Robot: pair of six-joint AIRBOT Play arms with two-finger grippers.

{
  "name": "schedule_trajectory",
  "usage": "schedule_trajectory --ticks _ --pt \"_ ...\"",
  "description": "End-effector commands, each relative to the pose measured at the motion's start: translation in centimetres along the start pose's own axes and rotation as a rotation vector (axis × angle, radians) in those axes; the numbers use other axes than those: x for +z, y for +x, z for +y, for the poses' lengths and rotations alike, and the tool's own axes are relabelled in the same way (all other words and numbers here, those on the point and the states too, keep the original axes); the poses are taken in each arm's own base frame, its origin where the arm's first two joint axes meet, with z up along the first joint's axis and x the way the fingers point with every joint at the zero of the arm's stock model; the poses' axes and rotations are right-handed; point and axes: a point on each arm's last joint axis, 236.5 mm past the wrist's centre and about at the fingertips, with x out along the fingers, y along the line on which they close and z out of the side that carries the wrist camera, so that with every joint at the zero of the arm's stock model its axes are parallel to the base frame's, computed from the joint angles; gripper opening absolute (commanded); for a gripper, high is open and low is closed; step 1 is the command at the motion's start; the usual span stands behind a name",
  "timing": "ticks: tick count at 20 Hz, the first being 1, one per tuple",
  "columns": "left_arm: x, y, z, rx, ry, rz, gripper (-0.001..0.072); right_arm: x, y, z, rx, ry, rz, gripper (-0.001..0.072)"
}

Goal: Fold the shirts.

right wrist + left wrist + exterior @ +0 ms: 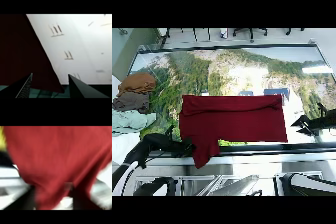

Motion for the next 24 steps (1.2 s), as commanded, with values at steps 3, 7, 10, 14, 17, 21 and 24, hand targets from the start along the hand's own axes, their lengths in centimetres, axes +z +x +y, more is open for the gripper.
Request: schedule_trajectory --ticks 3,7,10,14,17,21,24 --pt "1.3 1.4 -3.5 0.023 0.101 0.078 0.0013 -1.5 2.9 0.0 -0.005 -0.021 0.06 0.0503" --pt "1.6 0.4 -4.1 0.046 0.16 0.115 0.0013 -2.4 4.6 0.1 -0.001 -0.017 0.13 0.0503" --pt "1.5 -0.9 -3.8 0.071 0.198 0.106 0.0013 -3.5 5.6 0.2 -0.001 -0.015 0.171 0.0503" --pt "2.1 -4.0 -3.1 0.149 0.265 -0.011 0.0012 -5.2 6.0 1.4 0.023 -0.056 0.239 0.0091" --pt "2.6 -7.0 -1.8 0.236 0.286 -0.116 0.0012 -5.1 5.7 1.3 0.017 -0.042 0.232 0.0022" --pt "1.0 -9.6 1.2 0.376 0.299 -0.105 0.0012 -4.4 3.5 -1.1 -0.078 0.039 0.158 0.0022" --pt "1.1 -9.8 1.4 0.388 0.303 -0.111 0.0012 -4.8 2.6 -2.4 -0.137 0.039 0.157 0.0022"
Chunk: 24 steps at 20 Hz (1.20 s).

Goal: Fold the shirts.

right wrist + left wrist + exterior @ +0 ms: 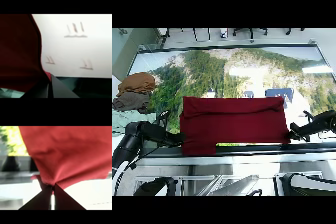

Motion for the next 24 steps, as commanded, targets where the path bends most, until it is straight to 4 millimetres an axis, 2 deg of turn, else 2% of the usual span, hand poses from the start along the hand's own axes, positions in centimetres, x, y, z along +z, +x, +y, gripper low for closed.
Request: schedule_trajectory --ticks 1,3,4,8,11,14,17,21,24 --pt "-0.1 -0.4 1.4 0.06 0.001 -0.009 0.0012 -0.4 -0.8 -0.6 -0.025 0.033 -0.004 0.0022" --pt "1.1 -0.4 0.6 0.036 -0.001 -0.022 0.0012 0.6 -1.2 1.9 0.073 0.022 -0.041 0.0022" --pt "2.5 -1.0 0.1 0.031 0.005 -0.043 0.0012 1.6 -1.9 3.7 0.137 -0.003 -0.079 0.0022" --pt "10.7 -5.2 -2.6 0.001 0.046 -0.198 0.0012 6.3 -5.3 7.9 0.134 -0.124 -0.235 0.0022" --pt "16.0 -6.1 -3.9 -0.004 0.065 -0.23 0.0012 10.1 -7.0 11.6 0.104 -0.237 -0.344 0.0022" --pt "20.2 -4.7 -4.5 -0.005 0.065 -0.234 0.0012 13.3 -6.6 13.2 0.095 -0.277 -0.359 0.0023" --pt "23.1 -2.0 -4.6 0.002 0.07 -0.203 0.0012 15.4 -4.9 12.5 0.088 -0.258 -0.345 0.0023" --pt "25.1 2.2 -4.1 0.016 0.058 -0.135 0.0012 16.2 -3.8 11.9 0.078 -0.278 -0.343 0.0023" --pt "25.9 3.4 -4.3 0.01 0.05 -0.109 0.0026 16.3 -4.3 12.0 0.079 -0.287 -0.345 0.0056"
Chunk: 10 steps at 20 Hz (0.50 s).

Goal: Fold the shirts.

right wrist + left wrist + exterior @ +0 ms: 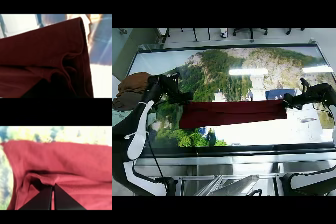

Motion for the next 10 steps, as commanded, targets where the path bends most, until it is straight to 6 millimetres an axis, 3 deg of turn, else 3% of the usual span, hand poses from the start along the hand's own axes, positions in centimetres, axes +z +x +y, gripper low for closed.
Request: schedule_trajectory --ticks 1,2,4,6,10 --pt "1.1 1.6 -0.9 -0.034 -0.013 0.03 0.0312 0.7 -0.5 0.0 -0.004 -0.026 -0.002 0.0263" --pt "1.8 1.1 -1.9 -0.069 -0.019 0.014 0.0715 1.1 -1.1 0.0 -0.014 -0.064 -0.004 0.045" --pt "3.5 -0.8 -3.4 -0.117 -0.016 -0.041 0.0701 1.7 -2.2 -1.0 -0.077 -0.142 0.001 0.0471" --pt "4.6 -3.3 -4.0 -0.124 0.005 -0.069 0.0701 1.6 -2.3 -2.1 -0.12 -0.163 0.02 0.067" --pt "5.2 -8.3 -4.4 -0.13 0.039 -0.084 0.0701 0.2 0.4 -3.5 -0.105 -0.144 0.103 0.0664"
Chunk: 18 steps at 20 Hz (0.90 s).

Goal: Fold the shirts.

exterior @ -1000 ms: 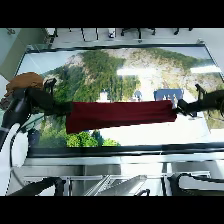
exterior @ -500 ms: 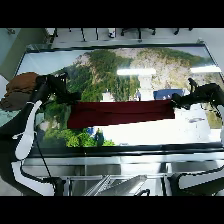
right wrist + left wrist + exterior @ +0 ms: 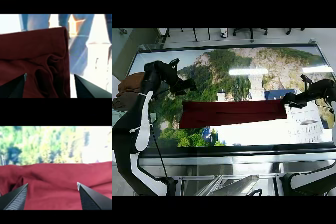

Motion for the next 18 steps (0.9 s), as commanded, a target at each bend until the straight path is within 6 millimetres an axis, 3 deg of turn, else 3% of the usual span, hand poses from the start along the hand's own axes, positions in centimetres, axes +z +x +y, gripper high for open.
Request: schedule_trajectory --ticks 1,3,4,5,6,7,8,9,10,11,14,16,18 --pt "0.4 -4.0 -1.2 -0.014 0.028 0.001 0.0701 -1.2 2.1 -1.3 -0.006 -0.016 0.07 0.0663" --pt "0.6 -5.7 -1.7 -0.02 0.028 -0.024 0.07 -1.6 3.3 -1.5 0.01 0.002 0.094 0.0658" --pt "0.6 -6.2 -1.9 -0.024 0.027 -0.045 0.0698 -1.6 3.7 -1.1 0.034 -0.001 0.095 0.0543" --pt "0.5 -6.5 -2.2 -0.028 0.028 -0.061 0.0568 -1.4 4.1 -0.5 0.072 -0.016 0.089 0.0437" --pt "0.1 -6.7 -2.4 -0.041 0.024 -0.063 0.0398 -1.2 4.5 0.2 0.11 -0.015 0.08 0.0438" --pt "-0.4 -6.8 -3.3 -0.08 0.019 -0.056 0.03 -1.1 4.7 0.7 0.134 -0.004 0.077 0.0437" --pt "-0.8 -6.8 -4.5 -0.134 0.02 -0.045 0.0136 -1.3 5.1 0.8 0.144 0.001 0.089 0.0432" --pt "-1.3 -6.7 -6.1 -0.208 0.035 -0.029 0.0013 -1.7 5.3 1.1 0.153 -0.015 0.106 0.0285" --pt "-1.7 -6.4 -7.8 -0.268 0.045 -0.015 0.0012 -2.1 5.5 1.4 0.163 -0.041 0.124 0.0116" --pt "-2.1 -6.0 -9.3 -0.303 0.054 -0.011 0.0012 -2.3 5.5 1.6 0.169 -0.058 0.128 0.002" --pt "-3.4 -2.5 -13.0 -0.322 0.087 -0.02 0.0012 -1.5 3.9 2.3 0.174 -0.08 0.103 0.0021" --pt "-5.0 1.2 -16.1 -0.334 0.128 -0.024 0.0012 -0.7 0.8 3.6 0.182 -0.116 0.079 0.0021" --pt "-7.4 5.9 -19.2 -0.338 0.17 0.008 0.0012 0.0 -3.6 5.9 0.194 -0.18 0.038 0.0021"
